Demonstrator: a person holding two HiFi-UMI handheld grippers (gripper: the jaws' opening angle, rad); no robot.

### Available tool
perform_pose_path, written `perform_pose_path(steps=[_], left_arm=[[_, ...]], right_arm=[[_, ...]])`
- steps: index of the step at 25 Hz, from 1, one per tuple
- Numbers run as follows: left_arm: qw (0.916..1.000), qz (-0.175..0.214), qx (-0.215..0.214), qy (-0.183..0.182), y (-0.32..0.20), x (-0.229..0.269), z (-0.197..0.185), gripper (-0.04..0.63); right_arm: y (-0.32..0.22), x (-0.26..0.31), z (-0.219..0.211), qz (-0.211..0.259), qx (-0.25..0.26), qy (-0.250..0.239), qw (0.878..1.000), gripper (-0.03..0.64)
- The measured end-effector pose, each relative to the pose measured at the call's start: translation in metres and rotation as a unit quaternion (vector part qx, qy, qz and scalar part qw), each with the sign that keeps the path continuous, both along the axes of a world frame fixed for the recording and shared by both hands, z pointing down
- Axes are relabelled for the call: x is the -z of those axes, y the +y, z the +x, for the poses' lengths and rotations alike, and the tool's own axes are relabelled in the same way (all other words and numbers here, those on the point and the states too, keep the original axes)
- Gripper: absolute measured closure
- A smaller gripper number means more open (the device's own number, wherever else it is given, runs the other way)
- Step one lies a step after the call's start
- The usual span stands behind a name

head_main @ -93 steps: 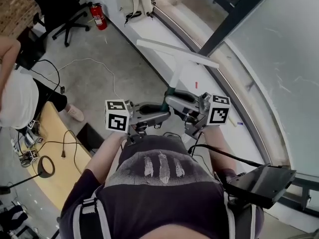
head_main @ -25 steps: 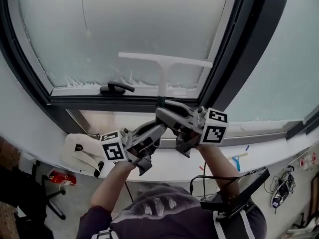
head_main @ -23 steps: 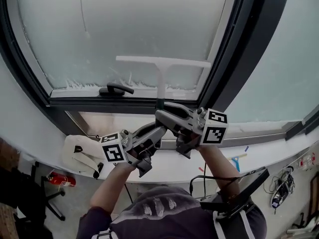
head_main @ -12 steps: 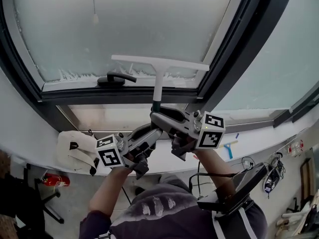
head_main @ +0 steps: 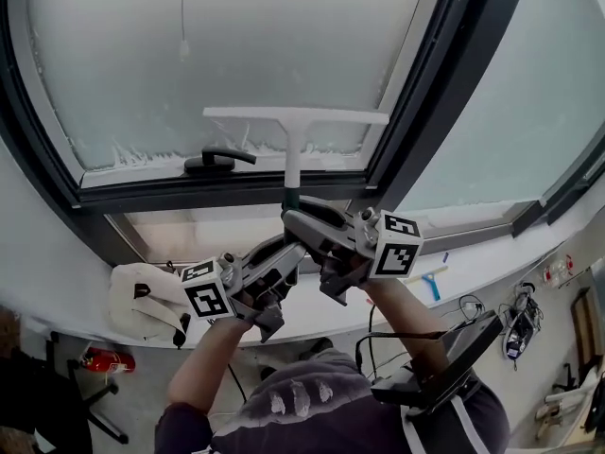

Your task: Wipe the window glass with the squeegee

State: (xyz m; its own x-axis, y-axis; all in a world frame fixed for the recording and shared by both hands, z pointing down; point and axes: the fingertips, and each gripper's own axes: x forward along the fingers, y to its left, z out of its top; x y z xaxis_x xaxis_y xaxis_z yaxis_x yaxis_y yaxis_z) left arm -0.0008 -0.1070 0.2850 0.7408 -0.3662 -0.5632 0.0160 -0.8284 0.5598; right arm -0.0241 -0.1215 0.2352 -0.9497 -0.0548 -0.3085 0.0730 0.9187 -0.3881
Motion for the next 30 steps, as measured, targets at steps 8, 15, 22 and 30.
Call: perform_pose_path(steps=[8, 15, 22, 30], left_arm=[[0.9990, 0.036, 0.014, -0.022, -0.065, 0.054, 0.032, 0.495], [0.9987, 0.038, 0.025, 0.024, -0.123, 0.113, 0.054, 0.497], [0.9926, 0.052, 0.093, 0.058, -0.159, 0.148, 0.049, 0.497], [0.9873, 0.064, 0.130, 0.064, -0.187, 0.178, 0.053, 0.496]], right_arm=[[-0.062, 0.053, 0.036, 0.033, -0.028, -0.015, 0.999, 0.528], [-0.122, 0.109, 0.061, 0.039, -0.029, -0.060, 0.997, 0.526], [-0.154, 0.146, 0.054, 0.060, 0.008, -0.056, 0.997, 0.526], [-0.182, 0.173, 0.058, 0.061, 0.028, -0.072, 0.995, 0.524]])
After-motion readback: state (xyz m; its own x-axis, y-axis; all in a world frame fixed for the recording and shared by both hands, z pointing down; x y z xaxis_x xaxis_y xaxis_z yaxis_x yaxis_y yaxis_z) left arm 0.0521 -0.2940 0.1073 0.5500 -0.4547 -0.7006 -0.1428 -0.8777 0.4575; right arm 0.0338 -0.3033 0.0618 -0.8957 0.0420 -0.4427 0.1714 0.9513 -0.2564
